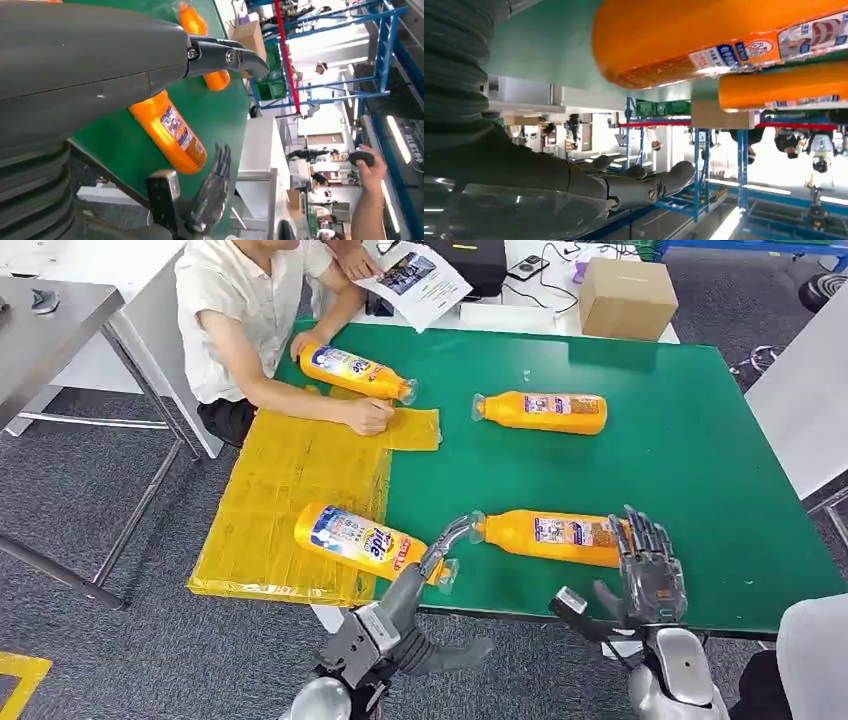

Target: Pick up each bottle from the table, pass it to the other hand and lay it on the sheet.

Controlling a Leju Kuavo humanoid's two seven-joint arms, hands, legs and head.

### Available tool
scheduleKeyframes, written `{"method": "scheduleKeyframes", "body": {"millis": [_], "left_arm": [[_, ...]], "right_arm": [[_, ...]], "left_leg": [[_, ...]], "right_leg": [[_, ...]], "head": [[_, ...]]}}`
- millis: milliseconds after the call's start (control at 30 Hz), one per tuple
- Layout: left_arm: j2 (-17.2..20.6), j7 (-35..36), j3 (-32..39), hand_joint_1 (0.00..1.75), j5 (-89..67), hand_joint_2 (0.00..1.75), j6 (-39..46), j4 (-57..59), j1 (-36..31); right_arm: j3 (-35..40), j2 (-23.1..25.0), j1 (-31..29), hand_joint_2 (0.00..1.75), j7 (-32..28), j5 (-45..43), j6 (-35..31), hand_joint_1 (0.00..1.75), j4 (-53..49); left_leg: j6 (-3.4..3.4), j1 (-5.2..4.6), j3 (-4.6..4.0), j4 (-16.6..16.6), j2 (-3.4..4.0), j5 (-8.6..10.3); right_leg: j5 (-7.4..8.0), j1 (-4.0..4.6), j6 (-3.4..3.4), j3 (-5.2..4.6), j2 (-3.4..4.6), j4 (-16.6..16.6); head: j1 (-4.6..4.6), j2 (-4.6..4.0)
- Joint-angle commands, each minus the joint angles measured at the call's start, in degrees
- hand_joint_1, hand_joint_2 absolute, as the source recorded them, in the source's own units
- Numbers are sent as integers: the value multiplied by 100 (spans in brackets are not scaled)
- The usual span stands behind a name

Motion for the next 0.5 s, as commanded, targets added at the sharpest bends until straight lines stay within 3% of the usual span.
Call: {"method": "scheduleKeyframes", "body": {"millis": [33, 267, 500], "left_arm": [[81, 41, -240, 0, 46, 175, -21, 451, -250], [93, 44, -246, 0, 62, 175, -26, 441, -253], [46, 89, -287, 0, 151, 175, -69, 504, -374]], "right_arm": [[419, -129, -744, 175, 96, 7, -22, 0, 1292], [422, -131, -761, 175, 103, -15, -22, 0, 1365], [553, -166, -1149, 175, 91, -93, -22, 0, 1934]], "left_leg": [[-7, 4, 13, -5, 9, -2], [-11, 3, 19, -6, 6, -5], [-10, 1, 13, -4, 9, -3]], "right_leg": [[2, 3, -7, 10, 11, -6], [-2, 2, -12, 17, 10, -6], [1, 1, -10, 11, 13, -4]], "head": [[0, 0], [0, 0], [0, 0]]}}
